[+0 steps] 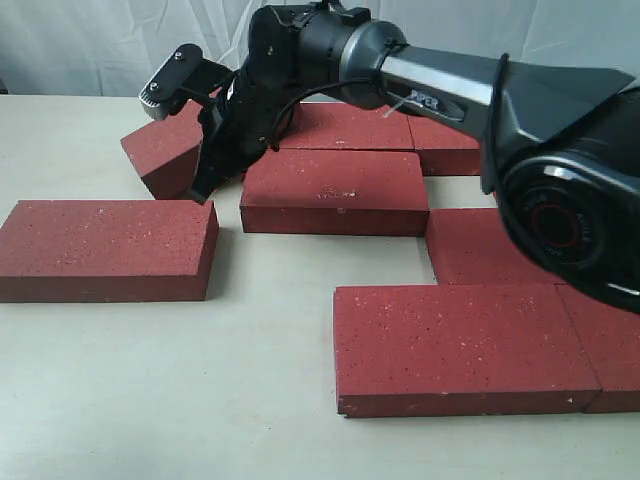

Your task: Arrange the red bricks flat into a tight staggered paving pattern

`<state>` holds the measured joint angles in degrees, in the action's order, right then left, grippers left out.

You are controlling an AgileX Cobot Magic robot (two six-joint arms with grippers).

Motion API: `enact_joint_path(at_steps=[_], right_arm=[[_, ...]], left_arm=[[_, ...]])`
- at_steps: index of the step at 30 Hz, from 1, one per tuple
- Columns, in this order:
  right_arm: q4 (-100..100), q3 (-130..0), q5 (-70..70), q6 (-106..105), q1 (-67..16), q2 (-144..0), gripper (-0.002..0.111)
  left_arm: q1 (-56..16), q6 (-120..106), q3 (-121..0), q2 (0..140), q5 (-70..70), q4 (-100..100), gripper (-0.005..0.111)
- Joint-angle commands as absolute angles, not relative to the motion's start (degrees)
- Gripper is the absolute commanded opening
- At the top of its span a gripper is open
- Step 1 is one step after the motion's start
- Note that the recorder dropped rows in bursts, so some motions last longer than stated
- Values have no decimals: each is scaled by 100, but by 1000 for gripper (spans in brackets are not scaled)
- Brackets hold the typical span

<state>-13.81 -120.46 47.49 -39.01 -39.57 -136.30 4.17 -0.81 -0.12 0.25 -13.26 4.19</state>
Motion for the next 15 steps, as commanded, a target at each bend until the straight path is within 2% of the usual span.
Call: enact_joint_path(at_steps=[1, 7, 15], right_arm=[[-1028, -12606, 4841, -3750, -3958, -14110, -1], [-339, -12606, 4825, -3750, -3962, -14354, -1], [473, -12606, 5749, -3576, -3937, -14453, -1]], left_arm=[[442, -60, 0, 0, -1289, 386, 0], [442, -60, 0, 0, -1289, 386, 0], [442, -60, 0, 0, -1289, 386, 0]])
